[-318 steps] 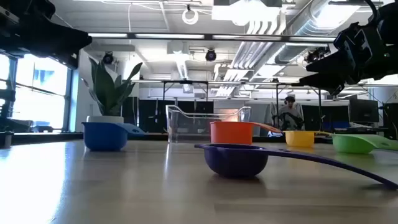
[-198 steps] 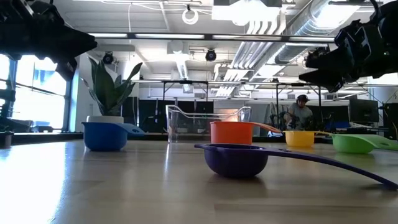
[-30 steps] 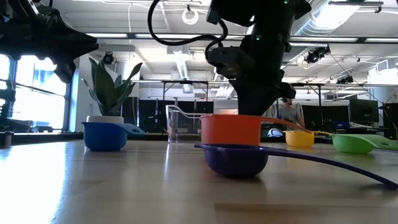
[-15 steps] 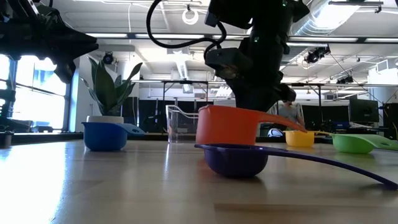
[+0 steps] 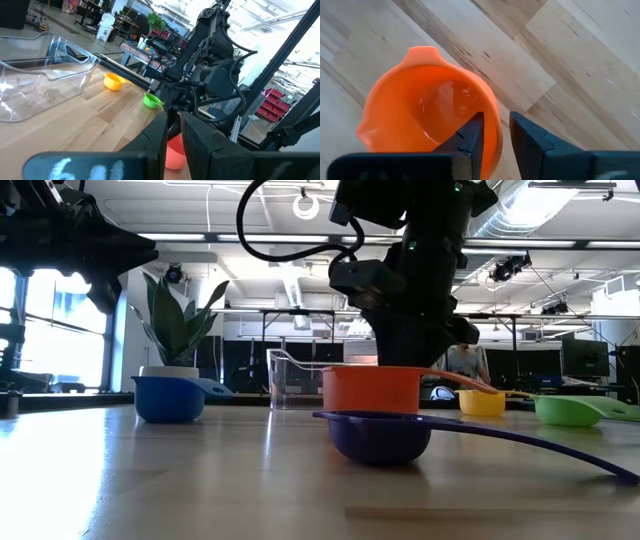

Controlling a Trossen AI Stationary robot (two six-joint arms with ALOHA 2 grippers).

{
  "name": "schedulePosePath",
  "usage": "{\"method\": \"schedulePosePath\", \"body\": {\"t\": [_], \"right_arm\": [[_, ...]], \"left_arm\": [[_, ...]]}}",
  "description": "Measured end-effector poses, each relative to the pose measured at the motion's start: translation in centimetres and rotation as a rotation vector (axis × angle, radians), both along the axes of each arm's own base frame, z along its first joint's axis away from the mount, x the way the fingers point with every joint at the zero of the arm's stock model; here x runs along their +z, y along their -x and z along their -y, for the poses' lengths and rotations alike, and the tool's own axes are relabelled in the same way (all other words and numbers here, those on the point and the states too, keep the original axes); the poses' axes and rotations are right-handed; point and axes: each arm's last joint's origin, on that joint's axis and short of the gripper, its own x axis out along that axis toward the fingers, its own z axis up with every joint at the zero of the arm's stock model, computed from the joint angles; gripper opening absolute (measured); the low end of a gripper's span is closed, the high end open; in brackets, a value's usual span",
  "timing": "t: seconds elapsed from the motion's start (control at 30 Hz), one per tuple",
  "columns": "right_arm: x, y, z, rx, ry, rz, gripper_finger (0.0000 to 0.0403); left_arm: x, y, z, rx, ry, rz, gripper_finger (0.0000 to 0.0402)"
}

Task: Nest measuring cups in basket
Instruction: Stack the red measuring cup on top of the orange measuring cup

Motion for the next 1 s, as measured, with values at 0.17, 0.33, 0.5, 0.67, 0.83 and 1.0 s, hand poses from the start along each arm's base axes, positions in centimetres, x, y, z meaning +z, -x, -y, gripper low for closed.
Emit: {"method": "schedulePosePath", "body": {"t": [0.17,0.33,0.5,0.67,0.83,1.0], "right_arm": [[0.4,0.1,0.0,-0.010,-0.023,0.009,0.0102],[1.0,0.2,0.0,-0.017,-0.034,0.025,0.0106],[1.9,0.5,0.3,-0.050,-0.040,0.041,0.0106],[3.2,1.0,1.2,-0.099,-0.041,0.052,0.0106],[4.8,1.4,2.3,-0.135,-0.025,0.101,0.0106],[6.6,2.0,3.5,-0.169,-0.026,0.159,0.0106]], "left_arm": [[0.0,0.0,0.0,0.005,0.001,0.000,0.0046],[0.0,0.0,0.0,0.011,0.001,0.000,0.0051],[0.0,0.0,0.0,0.012,0.001,0.000,0.0076],[0.0,0.0,-0.1,0.021,0.029,0.005,0.0111],[0.2,0.0,-0.1,0.016,0.162,0.043,0.0118],[1.8,0.4,-0.1,-0.021,0.187,0.078,0.0105]]}}
